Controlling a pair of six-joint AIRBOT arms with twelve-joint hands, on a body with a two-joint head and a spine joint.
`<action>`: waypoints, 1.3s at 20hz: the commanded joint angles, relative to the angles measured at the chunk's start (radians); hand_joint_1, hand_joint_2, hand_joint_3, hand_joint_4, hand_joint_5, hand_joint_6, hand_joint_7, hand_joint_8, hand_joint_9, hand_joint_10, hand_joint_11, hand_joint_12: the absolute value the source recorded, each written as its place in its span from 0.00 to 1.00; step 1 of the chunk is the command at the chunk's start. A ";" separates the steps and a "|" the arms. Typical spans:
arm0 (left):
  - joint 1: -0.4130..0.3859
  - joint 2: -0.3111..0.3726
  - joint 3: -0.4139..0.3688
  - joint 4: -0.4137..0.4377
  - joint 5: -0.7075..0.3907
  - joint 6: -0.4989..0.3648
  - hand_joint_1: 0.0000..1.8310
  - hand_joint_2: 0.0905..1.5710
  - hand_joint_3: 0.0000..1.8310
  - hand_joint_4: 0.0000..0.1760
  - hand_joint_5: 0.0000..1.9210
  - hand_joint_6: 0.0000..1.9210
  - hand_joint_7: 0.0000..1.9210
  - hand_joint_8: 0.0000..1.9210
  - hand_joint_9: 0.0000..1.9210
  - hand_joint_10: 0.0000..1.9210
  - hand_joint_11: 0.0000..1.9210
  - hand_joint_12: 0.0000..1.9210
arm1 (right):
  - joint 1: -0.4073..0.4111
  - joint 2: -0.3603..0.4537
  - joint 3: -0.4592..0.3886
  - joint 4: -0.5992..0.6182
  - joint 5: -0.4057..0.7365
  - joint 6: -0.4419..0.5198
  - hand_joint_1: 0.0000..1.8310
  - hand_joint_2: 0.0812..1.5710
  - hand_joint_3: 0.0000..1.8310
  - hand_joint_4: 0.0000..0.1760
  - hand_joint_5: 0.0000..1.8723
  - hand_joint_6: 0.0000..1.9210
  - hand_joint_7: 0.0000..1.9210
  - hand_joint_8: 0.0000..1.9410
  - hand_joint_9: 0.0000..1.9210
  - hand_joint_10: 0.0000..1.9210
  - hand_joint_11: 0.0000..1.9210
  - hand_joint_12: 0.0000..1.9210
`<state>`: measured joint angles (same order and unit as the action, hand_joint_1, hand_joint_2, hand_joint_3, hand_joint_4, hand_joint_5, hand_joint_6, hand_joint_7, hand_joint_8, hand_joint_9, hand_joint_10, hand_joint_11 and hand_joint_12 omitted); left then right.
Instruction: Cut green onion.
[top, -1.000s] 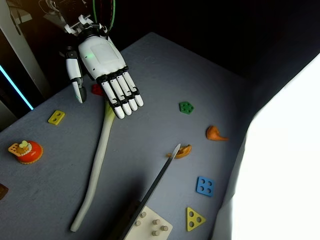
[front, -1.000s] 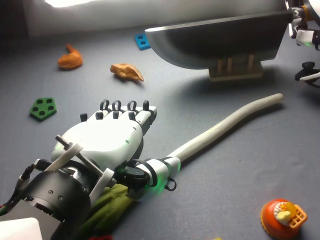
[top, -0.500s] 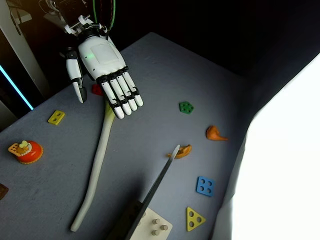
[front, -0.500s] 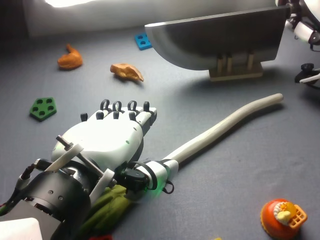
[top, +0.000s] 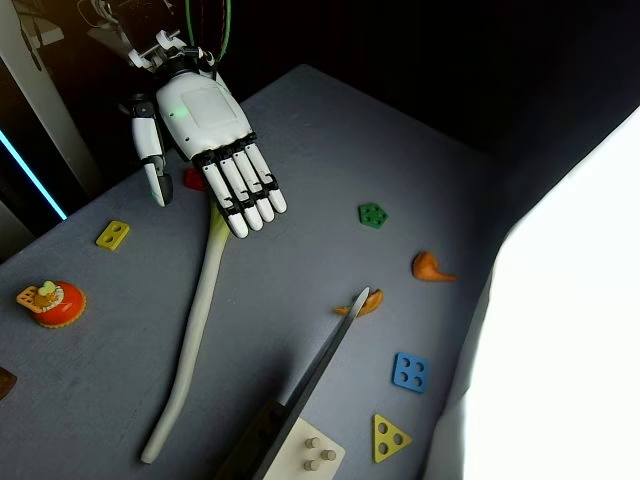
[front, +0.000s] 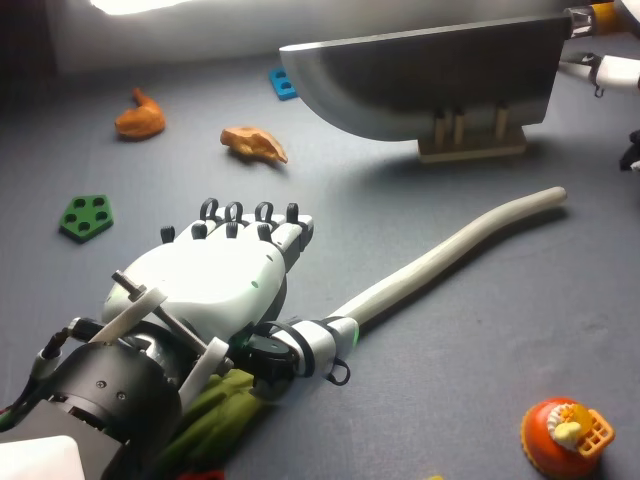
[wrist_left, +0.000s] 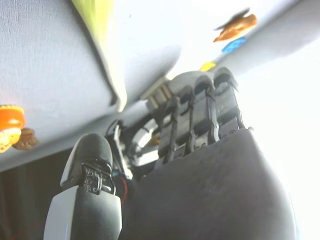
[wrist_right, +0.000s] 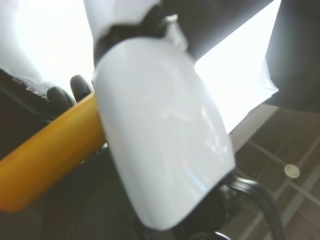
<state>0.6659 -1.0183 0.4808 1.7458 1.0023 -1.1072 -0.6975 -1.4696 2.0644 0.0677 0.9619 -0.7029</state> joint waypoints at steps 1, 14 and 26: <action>-0.004 0.005 -0.003 0.079 0.043 0.000 0.13 0.84 0.00 0.00 0.05 0.00 0.04 0.00 0.03 0.00 0.00 0.01 | 0.001 0.012 -0.003 0.023 0.109 0.007 0.47 0.63 0.00 0.15 0.05 0.01 0.10 0.00 0.06 0.25 0.00 0.62; 0.002 0.004 -0.009 0.082 0.045 0.001 0.11 0.84 0.00 0.00 0.05 0.00 0.04 0.00 0.03 0.00 0.00 0.00 | 0.062 0.208 -0.224 -0.150 0.091 0.008 0.45 0.48 0.00 0.37 0.00 0.00 0.00 0.00 0.00 0.00 0.00 0.00; -0.048 0.006 -0.031 0.039 0.056 0.000 0.11 0.84 0.00 0.00 0.09 0.00 0.10 0.00 0.07 0.00 0.00 0.10 | 0.117 0.716 -0.925 -0.122 0.000 -0.142 0.05 0.71 0.00 0.00 0.41 0.19 0.42 0.21 0.24 0.54 0.05 0.87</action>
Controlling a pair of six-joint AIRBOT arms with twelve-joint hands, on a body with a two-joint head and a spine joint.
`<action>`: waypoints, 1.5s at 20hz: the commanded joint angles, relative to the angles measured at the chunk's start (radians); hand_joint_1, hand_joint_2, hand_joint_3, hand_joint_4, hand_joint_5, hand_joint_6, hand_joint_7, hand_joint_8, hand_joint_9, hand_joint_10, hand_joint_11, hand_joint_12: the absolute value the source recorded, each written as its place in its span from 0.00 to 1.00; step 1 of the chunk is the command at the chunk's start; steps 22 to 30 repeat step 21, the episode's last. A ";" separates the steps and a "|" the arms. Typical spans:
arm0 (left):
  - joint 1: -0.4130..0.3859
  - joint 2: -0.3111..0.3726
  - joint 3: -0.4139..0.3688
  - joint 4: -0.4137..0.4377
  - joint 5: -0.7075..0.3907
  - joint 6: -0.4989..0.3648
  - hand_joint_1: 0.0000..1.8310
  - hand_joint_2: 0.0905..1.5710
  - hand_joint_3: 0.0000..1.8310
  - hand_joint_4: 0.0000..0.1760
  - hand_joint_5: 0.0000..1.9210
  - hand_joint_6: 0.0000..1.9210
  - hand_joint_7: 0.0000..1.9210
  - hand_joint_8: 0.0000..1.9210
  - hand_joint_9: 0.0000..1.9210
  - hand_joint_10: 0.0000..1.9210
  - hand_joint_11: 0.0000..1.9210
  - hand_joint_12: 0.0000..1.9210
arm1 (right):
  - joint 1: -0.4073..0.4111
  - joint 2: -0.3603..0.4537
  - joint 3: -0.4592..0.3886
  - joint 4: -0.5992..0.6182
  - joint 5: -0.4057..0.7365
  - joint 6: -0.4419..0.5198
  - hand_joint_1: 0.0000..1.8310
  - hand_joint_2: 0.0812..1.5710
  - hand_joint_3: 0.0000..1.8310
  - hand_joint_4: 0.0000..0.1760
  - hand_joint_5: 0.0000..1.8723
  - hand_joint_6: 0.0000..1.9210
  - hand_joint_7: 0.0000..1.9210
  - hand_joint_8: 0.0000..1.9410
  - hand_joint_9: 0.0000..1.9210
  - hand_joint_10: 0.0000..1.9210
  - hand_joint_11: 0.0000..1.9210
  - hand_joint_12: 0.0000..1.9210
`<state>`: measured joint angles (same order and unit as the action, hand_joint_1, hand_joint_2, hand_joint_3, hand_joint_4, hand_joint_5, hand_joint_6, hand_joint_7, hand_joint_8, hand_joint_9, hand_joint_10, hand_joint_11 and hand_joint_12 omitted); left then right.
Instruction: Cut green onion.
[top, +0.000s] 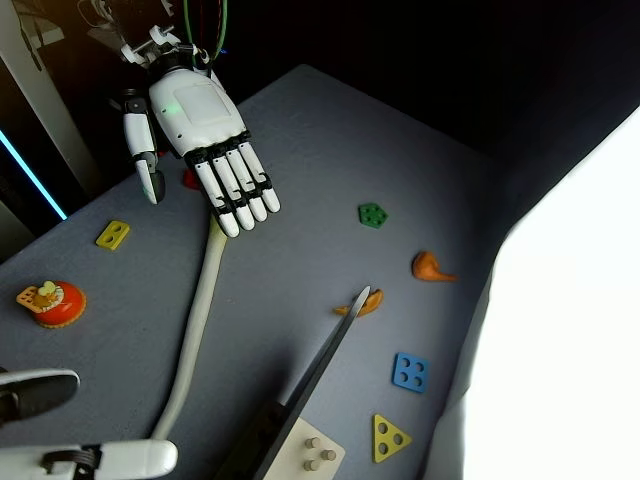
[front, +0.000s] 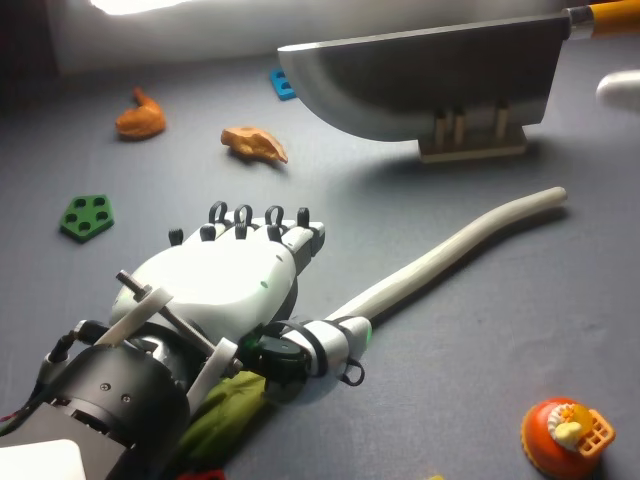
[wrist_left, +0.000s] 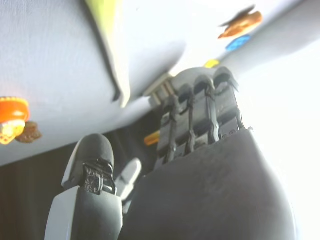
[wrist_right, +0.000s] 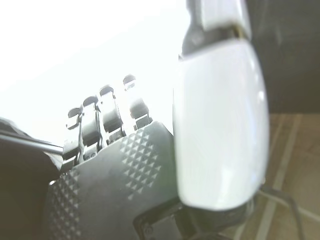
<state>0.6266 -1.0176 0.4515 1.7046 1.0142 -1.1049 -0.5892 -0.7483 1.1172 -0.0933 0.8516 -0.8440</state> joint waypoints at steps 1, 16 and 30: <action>-0.019 0.005 -0.006 0.074 0.061 -0.002 0.12 0.83 0.00 0.00 0.13 0.01 0.15 0.01 0.12 0.01 0.00 0.17 | 0.008 0.033 -0.026 0.039 0.110 -0.012 0.07 0.72 0.00 0.00 0.48 0.30 0.44 0.41 0.30 0.68 0.15 0.92; -0.039 -0.009 -0.101 0.080 0.119 0.034 0.21 0.85 0.00 0.00 0.41 0.60 0.40 0.74 0.34 0.85 0.23 0.97 | -0.088 0.280 -0.319 0.112 0.132 -0.130 0.00 0.76 0.00 0.00 0.62 0.94 0.72 0.91 0.71 1.00 0.71 1.00; -0.043 -0.008 -0.096 0.075 0.119 0.034 0.17 0.89 0.00 0.00 0.44 0.93 0.46 0.94 0.39 1.00 0.30 1.00 | -0.067 0.279 -0.370 0.112 0.104 -0.188 0.00 0.79 0.01 0.00 0.59 0.98 0.66 0.95 0.66 1.00 0.66 1.00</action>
